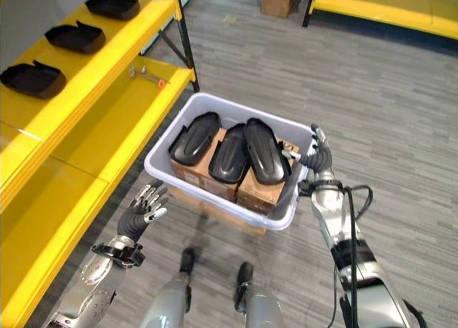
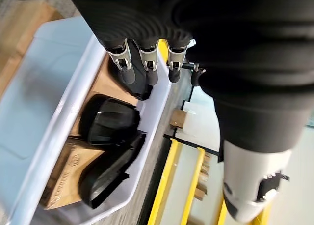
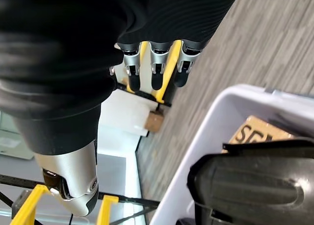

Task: Move parts from the plastic box to the shelf.

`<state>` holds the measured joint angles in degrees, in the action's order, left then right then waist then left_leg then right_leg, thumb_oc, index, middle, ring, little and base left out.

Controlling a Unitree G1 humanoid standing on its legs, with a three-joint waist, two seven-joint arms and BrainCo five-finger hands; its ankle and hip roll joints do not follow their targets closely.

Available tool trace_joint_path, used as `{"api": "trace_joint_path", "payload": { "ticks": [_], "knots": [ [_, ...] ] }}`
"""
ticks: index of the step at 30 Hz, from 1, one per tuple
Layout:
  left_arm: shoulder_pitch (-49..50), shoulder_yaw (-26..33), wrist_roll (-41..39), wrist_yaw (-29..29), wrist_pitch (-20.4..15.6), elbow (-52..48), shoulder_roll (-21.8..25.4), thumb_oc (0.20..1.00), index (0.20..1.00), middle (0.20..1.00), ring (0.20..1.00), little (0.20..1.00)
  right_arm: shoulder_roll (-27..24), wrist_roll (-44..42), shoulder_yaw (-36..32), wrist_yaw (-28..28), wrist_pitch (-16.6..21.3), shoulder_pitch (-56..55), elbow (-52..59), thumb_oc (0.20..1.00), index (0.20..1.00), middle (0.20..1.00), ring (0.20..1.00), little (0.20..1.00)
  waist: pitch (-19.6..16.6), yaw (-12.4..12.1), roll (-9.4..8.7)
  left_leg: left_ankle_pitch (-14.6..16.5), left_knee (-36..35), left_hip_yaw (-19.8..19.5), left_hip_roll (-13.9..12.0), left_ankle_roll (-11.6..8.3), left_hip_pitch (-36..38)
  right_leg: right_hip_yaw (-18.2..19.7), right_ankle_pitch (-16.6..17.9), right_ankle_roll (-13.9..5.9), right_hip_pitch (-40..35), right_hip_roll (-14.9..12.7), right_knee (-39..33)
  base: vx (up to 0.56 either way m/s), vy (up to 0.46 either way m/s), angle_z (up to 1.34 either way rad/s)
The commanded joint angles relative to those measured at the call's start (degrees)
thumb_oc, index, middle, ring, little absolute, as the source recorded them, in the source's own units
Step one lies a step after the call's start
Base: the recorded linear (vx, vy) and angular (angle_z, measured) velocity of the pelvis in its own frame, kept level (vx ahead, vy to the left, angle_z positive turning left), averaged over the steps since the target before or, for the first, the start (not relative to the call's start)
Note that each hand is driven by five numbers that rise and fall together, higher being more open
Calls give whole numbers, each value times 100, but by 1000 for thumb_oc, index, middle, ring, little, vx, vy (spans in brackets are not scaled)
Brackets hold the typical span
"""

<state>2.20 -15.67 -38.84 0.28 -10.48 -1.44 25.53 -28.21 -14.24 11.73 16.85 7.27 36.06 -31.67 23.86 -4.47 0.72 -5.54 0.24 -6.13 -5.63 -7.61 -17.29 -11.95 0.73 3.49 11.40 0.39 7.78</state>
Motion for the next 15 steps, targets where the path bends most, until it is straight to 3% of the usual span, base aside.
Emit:
{"api": "trace_joint_path", "payload": {
  "ticks": [1,2,5,7,15],
  "knots": [
    [425,282,-3,87,-388,-520,11,1000,1000,1000,1000,1000,-107,361,227,135,270,127,251,1000,1000,1000,1000,1000,-544,-222,105,-916,-329,-328,-207,106,44,579,-567,-624,-584,-238,288,152,186,-105],
    [433,319,-16,153,-418,-538,-44,1000,1000,1000,1000,1000,-4,397,267,134,265,190,271,1000,1000,1000,1000,1000,-553,-255,79,-925,-403,-399,-214,113,91,696,-623,-634,-641,-240,244,129,152,-173],
    [267,299,35,237,-480,-504,-35,1000,1000,1000,1000,1000,17,383,249,195,260,258,395,1000,1000,1000,1000,1000,-544,-253,-41,-760,-127,-125,-82,221,-55,691,-665,-702,-711,-454,176,136,181,-111],
    [139,339,76,372,-564,-511,25,1000,1000,1000,1000,1000,55,433,266,270,213,356,394,1000,1000,1000,1000,1000,-582,-286,-147,-603,43,83,57,346,-150,822,-551,-857,-693,-687,1,166,212,-83],
    [-76,400,247,692,-637,-468,-18,1000,1000,1000,1000,1000,-67,608,166,418,114,461,488,1000,1000,1000,1000,1000,-609,-279,-318,-372,164,299,270,475,-359,794,-245,-1055,-649,-1035,-406,97,89,6]
  ]
}}
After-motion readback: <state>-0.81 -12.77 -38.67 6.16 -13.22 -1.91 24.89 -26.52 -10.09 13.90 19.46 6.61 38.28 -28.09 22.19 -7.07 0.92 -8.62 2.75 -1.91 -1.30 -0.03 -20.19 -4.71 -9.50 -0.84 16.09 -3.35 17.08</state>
